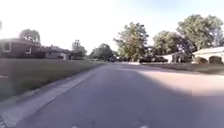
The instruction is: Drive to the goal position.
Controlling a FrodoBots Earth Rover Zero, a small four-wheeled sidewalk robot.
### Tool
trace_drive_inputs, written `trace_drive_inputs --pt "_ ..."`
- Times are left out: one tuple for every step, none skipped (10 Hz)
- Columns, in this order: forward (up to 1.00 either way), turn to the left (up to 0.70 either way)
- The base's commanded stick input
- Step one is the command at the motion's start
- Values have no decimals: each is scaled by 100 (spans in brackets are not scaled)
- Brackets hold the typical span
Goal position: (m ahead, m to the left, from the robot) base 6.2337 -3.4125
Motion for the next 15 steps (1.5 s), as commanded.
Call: trace_drive_inputs --pt "100 0" --pt "100 0" --pt "100 0" --pt "100 0" --pt "100 0" --pt "100 0" --pt "100 0" --pt "100 0" --pt "100 0" --pt "100 0" --pt "100 0" --pt "100 0" --pt "100 0" --pt "100 0" --pt "100 0"
